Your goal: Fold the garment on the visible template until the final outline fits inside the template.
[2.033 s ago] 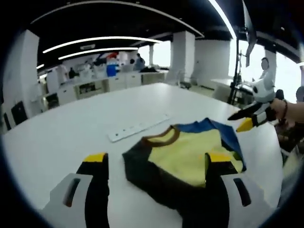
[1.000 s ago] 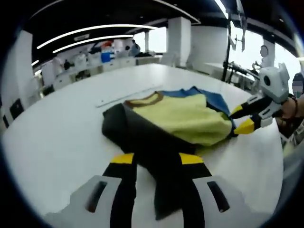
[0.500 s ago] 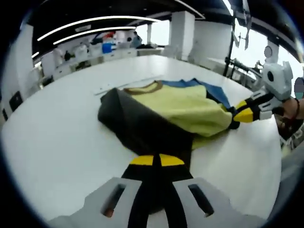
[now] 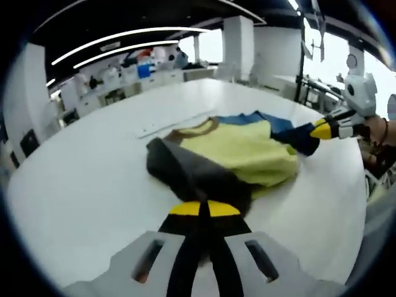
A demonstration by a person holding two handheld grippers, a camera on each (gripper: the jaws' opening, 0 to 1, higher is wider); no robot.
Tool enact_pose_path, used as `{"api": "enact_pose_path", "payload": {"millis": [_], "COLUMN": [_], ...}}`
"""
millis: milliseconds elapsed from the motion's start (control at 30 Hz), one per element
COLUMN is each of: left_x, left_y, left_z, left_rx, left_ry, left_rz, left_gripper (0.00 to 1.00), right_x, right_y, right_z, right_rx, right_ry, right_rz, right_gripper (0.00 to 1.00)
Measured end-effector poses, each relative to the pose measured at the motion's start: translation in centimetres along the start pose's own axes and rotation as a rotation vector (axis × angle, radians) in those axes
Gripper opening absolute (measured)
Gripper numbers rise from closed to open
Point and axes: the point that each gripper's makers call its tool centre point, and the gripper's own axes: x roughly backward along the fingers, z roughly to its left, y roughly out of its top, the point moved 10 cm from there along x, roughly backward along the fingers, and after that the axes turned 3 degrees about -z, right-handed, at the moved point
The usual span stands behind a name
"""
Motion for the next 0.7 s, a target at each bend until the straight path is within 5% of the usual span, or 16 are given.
{"api": "enact_pose_path", "payload": {"millis": [533,700], "left_x": [3.1,3.1], "left_y": [-1.4,-2.0], "left_z": [5.1,7.0], "left_rx": [0.021,0.008], "left_ry": [0.166,0.215], "left_rz": [0.097,0.139], "left_gripper": [0.00,0.00], "right_x": [4.3,4.8], "right_y": [1.4,0.8], "right_z": [-11.6,-14.6], "right_rx": [-0.087,-0.121], "right_ry": [-0.352,-0.434], "right_rz": [-0.003,0.052], "right_gripper": [0.00,0.00]}}
